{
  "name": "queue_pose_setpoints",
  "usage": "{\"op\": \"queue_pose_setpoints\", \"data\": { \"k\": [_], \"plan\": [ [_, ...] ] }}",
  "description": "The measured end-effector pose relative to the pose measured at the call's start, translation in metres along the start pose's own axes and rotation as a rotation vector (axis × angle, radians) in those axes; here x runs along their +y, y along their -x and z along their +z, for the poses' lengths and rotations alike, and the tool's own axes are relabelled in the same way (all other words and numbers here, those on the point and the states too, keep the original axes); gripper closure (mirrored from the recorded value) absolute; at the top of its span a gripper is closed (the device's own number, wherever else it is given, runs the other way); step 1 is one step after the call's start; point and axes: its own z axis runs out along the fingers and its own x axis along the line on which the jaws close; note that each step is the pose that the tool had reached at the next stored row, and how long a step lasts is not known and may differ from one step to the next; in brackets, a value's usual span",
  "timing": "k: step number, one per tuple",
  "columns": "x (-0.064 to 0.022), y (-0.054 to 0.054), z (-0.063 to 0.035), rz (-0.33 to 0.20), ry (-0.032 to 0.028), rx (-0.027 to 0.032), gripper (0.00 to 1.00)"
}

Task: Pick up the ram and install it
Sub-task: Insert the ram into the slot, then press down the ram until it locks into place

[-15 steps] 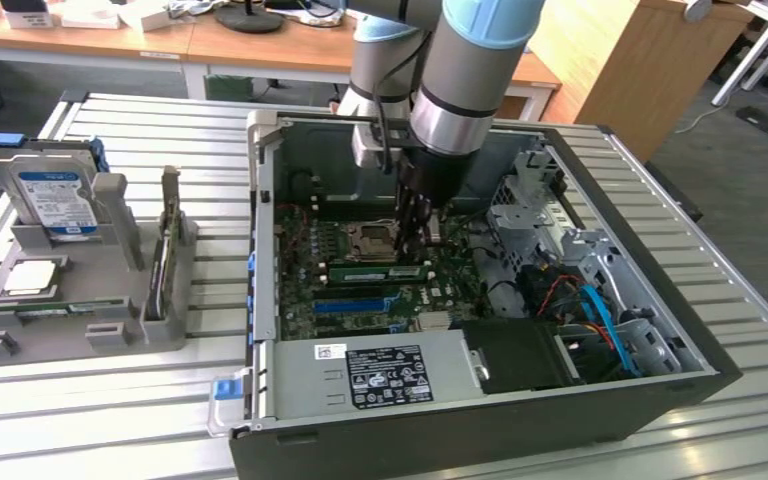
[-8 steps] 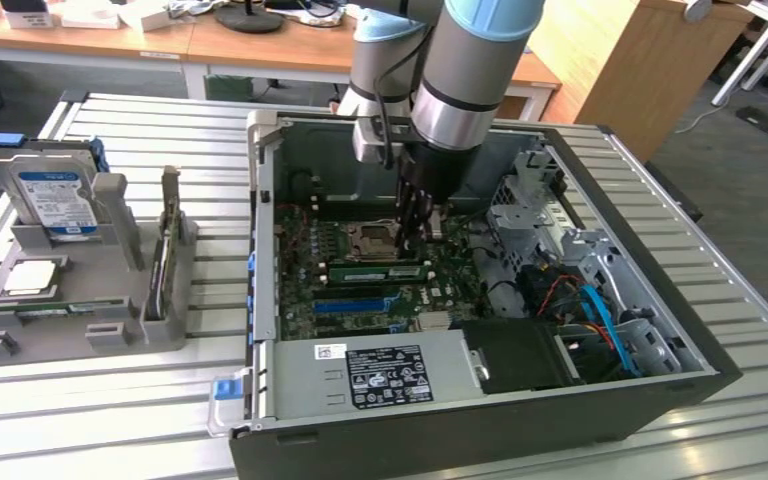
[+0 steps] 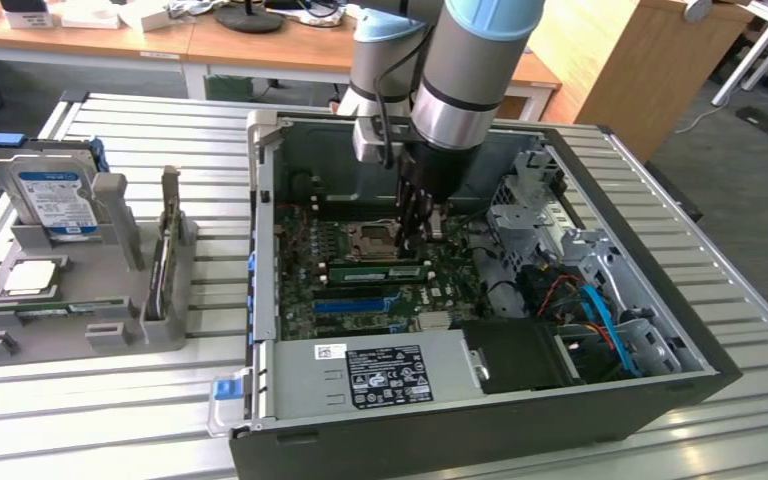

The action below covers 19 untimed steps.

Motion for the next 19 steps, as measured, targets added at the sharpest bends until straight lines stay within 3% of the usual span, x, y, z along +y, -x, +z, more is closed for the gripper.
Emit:
{"op": "queue_pose_setpoints", "data": {
  "k": [16, 17, 19],
  "plan": [
    [0.0, 0.0, -0.0005, 0.0, -0.0001, -0.0002, 0.75],
    [0.0, 0.0, -0.0006, 0.0, 0.0, -0.0002, 0.76],
    [0.0, 0.0, -0.0006, 0.0, -0.0001, -0.0002, 0.89]
  ]
}}
